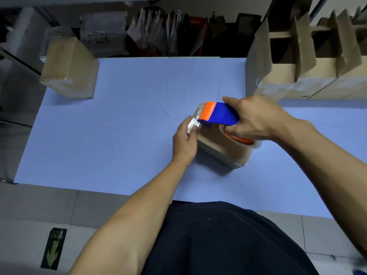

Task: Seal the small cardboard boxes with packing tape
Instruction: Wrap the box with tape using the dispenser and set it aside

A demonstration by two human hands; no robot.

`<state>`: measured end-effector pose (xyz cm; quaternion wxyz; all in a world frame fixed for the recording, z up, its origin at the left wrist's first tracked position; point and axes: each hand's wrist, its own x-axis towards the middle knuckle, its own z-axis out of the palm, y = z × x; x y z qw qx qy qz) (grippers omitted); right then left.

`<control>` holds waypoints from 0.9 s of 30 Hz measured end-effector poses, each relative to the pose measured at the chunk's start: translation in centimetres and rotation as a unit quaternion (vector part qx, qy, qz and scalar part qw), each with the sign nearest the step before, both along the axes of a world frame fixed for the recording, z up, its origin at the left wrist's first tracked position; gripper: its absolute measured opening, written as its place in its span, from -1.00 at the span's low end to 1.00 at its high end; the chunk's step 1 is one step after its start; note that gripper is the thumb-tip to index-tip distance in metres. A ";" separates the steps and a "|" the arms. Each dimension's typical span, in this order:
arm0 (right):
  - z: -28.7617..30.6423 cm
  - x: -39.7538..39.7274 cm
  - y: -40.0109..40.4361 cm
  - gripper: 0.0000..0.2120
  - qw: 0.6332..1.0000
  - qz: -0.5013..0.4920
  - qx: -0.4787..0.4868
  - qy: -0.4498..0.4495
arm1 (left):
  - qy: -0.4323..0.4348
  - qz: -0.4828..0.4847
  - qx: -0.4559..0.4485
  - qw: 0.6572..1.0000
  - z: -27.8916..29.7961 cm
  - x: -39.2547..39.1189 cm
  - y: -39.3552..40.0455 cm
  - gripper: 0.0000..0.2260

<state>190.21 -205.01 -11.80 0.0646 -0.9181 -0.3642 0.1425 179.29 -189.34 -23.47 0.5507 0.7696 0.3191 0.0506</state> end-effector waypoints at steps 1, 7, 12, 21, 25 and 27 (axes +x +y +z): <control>-0.1 -0.2 -0.2 -0.40 1.000 -0.012 0.005 0.013 | -0.003 -0.002 0.013 1.000 -0.1 0.6 0.2 -0.64; 0.6 -1.0 -1.6 -0.53 0.998 -0.046 0.032 0.035 | -0.014 0.039 0.091 0.995 -0.5 2.4 0.2 -0.68; 1.0 -1.6 -2.5 -0.70 0.997 -0.046 0.046 0.036 | -0.030 0.070 0.115 0.990 -0.3 3.8 0.4 -0.71; -0.4 -1.4 -0.5 -0.54 0.995 -0.075 0.059 -0.007 | -0.045 0.107 0.137 0.984 0.3 5.8 2.0 -0.69; -0.5 -0.5 1.0 -0.62 0.996 -0.054 0.076 -0.010 | -0.045 0.114 0.159 0.980 0.4 5.6 3.4 -0.71; -0.7 -0.2 1.0 -0.63 0.997 -0.048 0.068 -0.006 | -0.033 0.098 0.154 0.983 0.2 5.6 3.7 -0.71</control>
